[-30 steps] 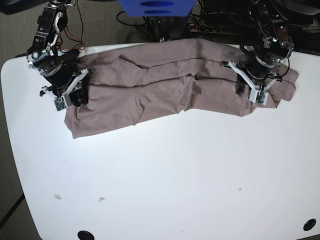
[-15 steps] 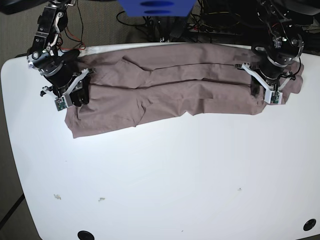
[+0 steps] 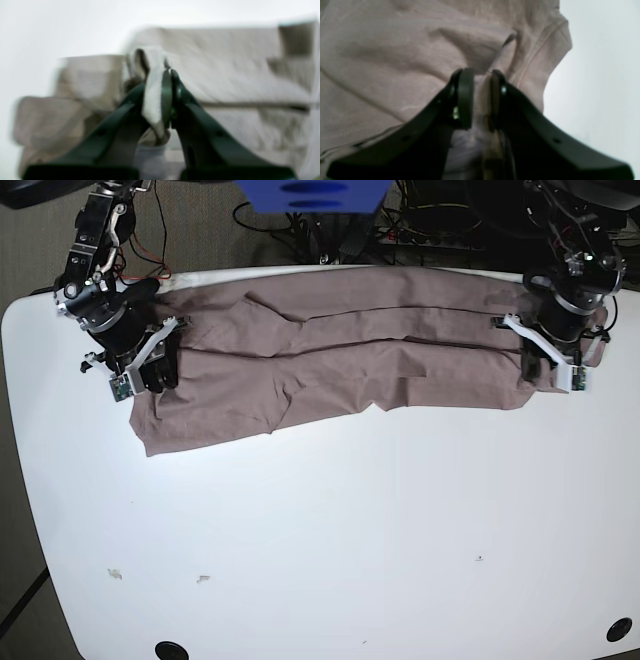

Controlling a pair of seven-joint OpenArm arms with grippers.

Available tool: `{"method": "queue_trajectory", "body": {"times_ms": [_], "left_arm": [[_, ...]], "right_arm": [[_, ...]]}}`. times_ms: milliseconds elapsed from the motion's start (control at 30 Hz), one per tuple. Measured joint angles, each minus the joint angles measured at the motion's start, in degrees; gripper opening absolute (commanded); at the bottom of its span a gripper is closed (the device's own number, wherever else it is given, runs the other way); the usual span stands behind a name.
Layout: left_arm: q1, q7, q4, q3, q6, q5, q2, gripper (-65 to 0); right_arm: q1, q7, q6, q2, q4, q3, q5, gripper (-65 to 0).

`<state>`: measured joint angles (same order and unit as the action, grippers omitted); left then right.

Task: Fold the T-shirt properly
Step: 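Slide the left gripper back to the strip end and open it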

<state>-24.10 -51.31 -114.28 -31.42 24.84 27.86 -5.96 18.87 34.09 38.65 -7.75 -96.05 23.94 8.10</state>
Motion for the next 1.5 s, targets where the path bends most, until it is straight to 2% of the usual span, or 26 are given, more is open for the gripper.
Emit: {"method": "queue_trajectory", "body": {"times_ms": [100, 233, 367, 567, 967, 1033, 1100, 1200, 1233, 1267, 1367, 1433, 1500], "left_arm": [[0.3, -0.2, 0.0, -3.6, 0.0, 5.3, -1.6, -63.1], [0.3, -0.3, 0.0, -7.3, -0.2, 12.9, -5.5, -63.1], [0.3, -1.5, 0.0, -9.2, -0.4, 16.9, -7.4, -63.1], [0.4, -6.6, 0.0, -9.8, -0.2, 17.7, -7.7, -63.1], [-0.3, -6.4, 0.5, -9.9, -0.2, 17.6, -7.8, -61.9], [-0.5, -6.4, 0.5, -9.9, -0.2, 17.6, -7.8, -57.1], [-0.7, -6.4, 0.5, -9.9, -0.2, 17.2, -7.9, -49.0], [-0.6, -6.4, 0.5, -9.9, -0.2, 16.2, -7.8, -33.6], [-0.5, -6.4, 0.5, -9.9, -0.2, 15.8, -7.8, -30.7], [-0.5, -6.4, 0.5, -9.9, -0.2, 15.5, -7.8, -23.6], [-0.5, -6.4, 0.5, -9.9, -0.2, 15.0, -7.7, -12.4], [-0.5, -6.4, 0.5, -9.9, -0.2, 15.2, -7.7, -10.0], [-0.5, -6.4, 0.5, -9.9, -0.2, 15.1, -7.7, -10.9]], "right_arm": [[0.0, 0.1, 0.0, 0.0, 0.0, 0.0, 0.0, -51.8], [0.0, 0.0, 0.0, 0.0, 0.0, 0.0, 0.0, -51.8], [0.0, 0.0, 0.0, 0.0, 0.0, 0.0, 0.0, -51.8], [0.0, 0.0, 0.0, 0.0, 0.0, 0.0, 0.0, -51.8], [0.0, 0.0, 0.0, 0.0, 0.0, 0.0, 0.0, -51.8], [0.0, 0.0, 0.0, 0.0, 0.0, 0.0, 0.0, -51.8], [0.0, 0.0, 0.0, 0.0, 0.0, 0.0, 0.0, -51.8], [0.0, 0.0, 0.0, 0.0, 0.0, 0.0, 0.0, -51.8], [0.0, 0.0, 0.0, 0.0, 0.0, 0.0, 0.0, -51.8], [0.0, 0.0, 0.0, 0.0, 0.0, 0.0, 0.0, -51.8], [0.0, 0.0, 0.0, 0.0, 0.0, 0.0, 0.0, -51.8], [0.0, 0.0, 0.0, 0.0, 0.0, 0.0, 0.0, -51.8], [0.0, 0.0, 0.0, 0.0, 0.0, 0.0, 0.0, -51.8]]}}
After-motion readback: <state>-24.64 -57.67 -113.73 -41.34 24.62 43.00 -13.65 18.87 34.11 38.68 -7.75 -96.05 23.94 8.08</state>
